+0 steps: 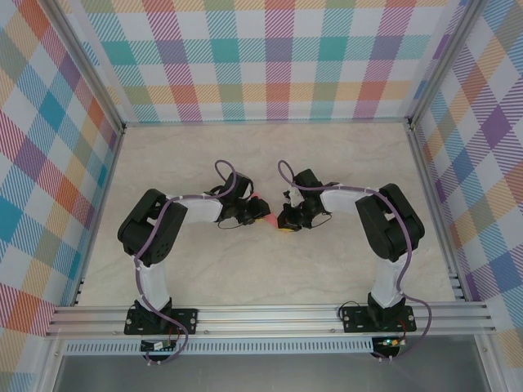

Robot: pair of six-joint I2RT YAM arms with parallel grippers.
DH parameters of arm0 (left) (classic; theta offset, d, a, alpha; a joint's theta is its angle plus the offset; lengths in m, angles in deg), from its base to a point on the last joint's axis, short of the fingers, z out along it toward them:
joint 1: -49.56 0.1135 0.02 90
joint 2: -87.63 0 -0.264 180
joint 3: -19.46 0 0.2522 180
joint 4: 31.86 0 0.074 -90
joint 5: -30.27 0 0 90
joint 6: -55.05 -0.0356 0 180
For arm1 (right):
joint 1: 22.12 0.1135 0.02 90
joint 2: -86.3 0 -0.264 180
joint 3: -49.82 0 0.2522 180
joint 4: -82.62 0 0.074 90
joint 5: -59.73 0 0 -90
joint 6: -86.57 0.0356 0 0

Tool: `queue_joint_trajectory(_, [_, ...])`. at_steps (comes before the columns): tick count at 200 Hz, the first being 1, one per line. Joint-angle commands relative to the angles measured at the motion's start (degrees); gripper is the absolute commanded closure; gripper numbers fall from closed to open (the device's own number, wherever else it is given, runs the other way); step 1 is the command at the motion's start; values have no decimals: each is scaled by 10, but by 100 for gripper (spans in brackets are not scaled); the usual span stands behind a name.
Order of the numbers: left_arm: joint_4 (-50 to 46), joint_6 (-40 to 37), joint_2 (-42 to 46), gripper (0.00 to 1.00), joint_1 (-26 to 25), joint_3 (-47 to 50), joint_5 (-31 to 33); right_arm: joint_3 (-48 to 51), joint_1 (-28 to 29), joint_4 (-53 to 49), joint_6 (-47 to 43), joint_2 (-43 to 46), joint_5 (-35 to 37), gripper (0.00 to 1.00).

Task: Fold a paper plane with a square sheet of paper (pick it up from the middle)
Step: Fold the wing for the fifth time at the center of the table.

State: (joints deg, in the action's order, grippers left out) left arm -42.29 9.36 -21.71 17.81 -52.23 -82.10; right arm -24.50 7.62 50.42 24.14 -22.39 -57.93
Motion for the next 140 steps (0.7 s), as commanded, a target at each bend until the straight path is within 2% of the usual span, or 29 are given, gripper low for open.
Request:
queue_joint_trajectory(1, [-56, -3, -48, 74, 0, 11, 79, 23, -4, -43, -16, 0, 27, 92])
queue_joint_trajectory(47, [-68, -3, -49, 74, -1, 9, 94, 47, -9, -40, -13, 2, 28, 93])
queue_joint_trajectory(110, [-71, -1, -51, 74, 0, 8, 101, 135, -25, 1, 5, 40, 11, 94])
queue_joint_trajectory(140, [-66, -3, -55, 74, 0, 7, 90, 127, -24, 9, 9, 71, -6, 94])
